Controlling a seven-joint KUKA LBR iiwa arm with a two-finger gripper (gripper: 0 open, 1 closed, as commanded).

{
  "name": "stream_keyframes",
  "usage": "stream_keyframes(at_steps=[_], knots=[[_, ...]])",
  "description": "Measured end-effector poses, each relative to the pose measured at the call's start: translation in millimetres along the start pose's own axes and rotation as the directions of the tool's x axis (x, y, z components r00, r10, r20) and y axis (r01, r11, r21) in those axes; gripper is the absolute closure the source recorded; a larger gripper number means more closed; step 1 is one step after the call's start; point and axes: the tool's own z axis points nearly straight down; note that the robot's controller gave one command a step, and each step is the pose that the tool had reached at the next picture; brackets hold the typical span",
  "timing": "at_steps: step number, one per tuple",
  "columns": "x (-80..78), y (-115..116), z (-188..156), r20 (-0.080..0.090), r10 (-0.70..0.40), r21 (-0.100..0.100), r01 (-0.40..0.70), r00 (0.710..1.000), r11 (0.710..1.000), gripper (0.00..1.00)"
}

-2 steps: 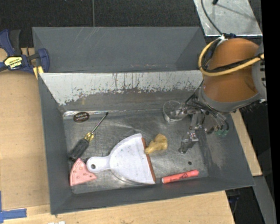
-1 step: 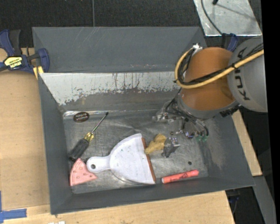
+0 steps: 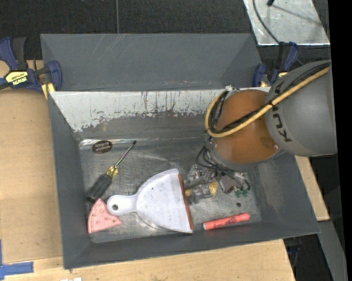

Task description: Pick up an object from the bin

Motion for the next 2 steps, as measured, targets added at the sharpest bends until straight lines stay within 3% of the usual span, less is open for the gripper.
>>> stream_keyframes(at_steps=[1, 2], knots=[[0.0, 0, 0, 0.000, -0.001, 0.000, 0.001, 1.000, 1.000, 1.00], [5.6, -4, -32, -0.016, -0.005, -0.003, 0.005, 1.000, 1.000, 1.00]])
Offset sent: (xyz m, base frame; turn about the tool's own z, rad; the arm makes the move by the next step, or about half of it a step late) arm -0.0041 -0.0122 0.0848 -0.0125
